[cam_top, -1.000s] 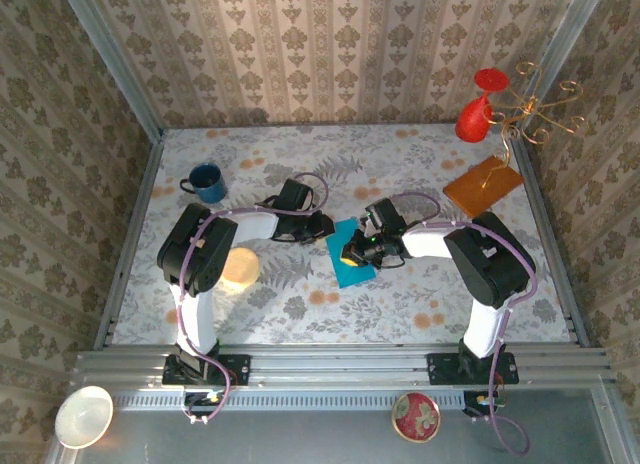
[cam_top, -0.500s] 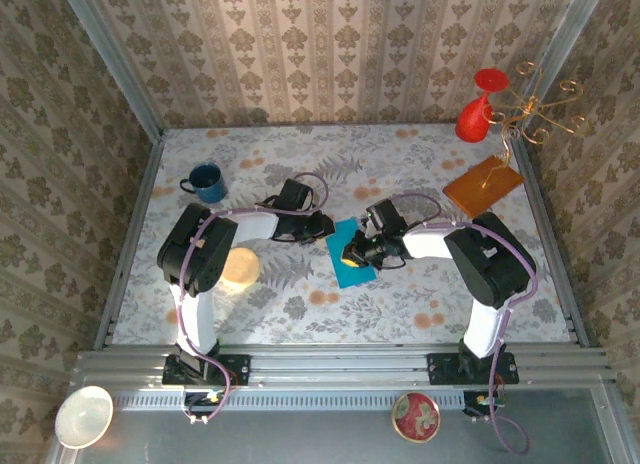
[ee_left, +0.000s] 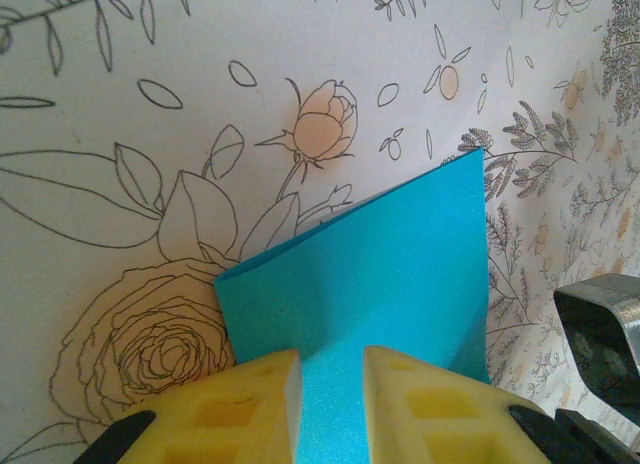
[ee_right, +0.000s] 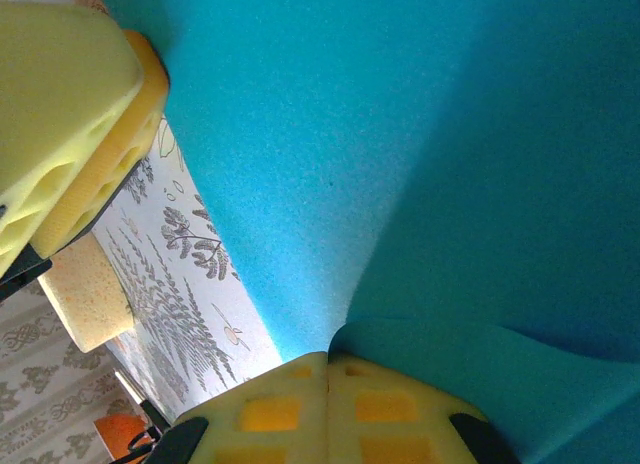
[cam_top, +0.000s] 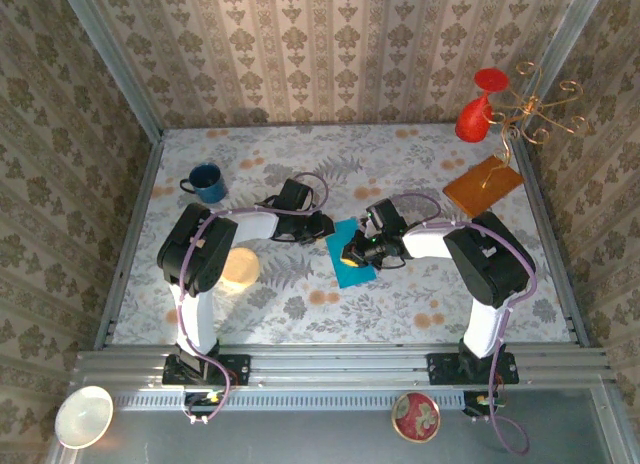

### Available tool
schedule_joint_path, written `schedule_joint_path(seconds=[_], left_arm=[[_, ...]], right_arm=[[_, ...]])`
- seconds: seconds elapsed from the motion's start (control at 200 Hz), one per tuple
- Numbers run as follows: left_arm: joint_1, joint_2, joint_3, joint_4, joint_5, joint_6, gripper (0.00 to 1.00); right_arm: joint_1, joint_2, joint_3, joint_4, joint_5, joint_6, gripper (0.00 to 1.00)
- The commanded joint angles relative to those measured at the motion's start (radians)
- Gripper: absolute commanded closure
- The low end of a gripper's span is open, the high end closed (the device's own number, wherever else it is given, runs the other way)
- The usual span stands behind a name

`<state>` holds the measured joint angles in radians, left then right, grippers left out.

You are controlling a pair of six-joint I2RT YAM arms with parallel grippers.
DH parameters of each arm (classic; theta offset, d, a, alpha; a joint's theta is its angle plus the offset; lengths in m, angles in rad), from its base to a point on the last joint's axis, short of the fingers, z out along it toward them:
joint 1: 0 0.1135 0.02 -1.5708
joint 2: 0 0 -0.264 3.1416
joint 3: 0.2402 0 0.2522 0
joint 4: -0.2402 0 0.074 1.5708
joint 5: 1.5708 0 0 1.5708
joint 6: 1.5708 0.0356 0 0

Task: Fold a paper plane with a square sheet of paper (pick it up from the middle)
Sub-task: Fold the triangle a second time at the center of the table.

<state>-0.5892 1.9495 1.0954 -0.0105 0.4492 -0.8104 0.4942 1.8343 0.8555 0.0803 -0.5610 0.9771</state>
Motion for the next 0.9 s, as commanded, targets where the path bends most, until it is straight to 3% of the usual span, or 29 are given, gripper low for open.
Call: schedule_joint_path(seconds=[0.0, 0.545, 0.895], left_arm=[[-0.008, 0.034, 0.009, -0.072, 0.006, 0.019, 0.75], [-0.008, 0.018, 0.020, -0.081, 0.013, 0.019, 0.75], [0.040, -0.114, 0.065, -0.102, -0.011, -0.007, 0.67]], right_arm=[[-0.005, 0.022, -0.011, 0.007, -0.009, 0.008, 0.97], [-0.005, 0.045, -0.003, -0.040, 0.018, -0.010, 0.95], [-0.005, 0.057, 0.002, -0.059, 0.022, -0.003, 0.71]])
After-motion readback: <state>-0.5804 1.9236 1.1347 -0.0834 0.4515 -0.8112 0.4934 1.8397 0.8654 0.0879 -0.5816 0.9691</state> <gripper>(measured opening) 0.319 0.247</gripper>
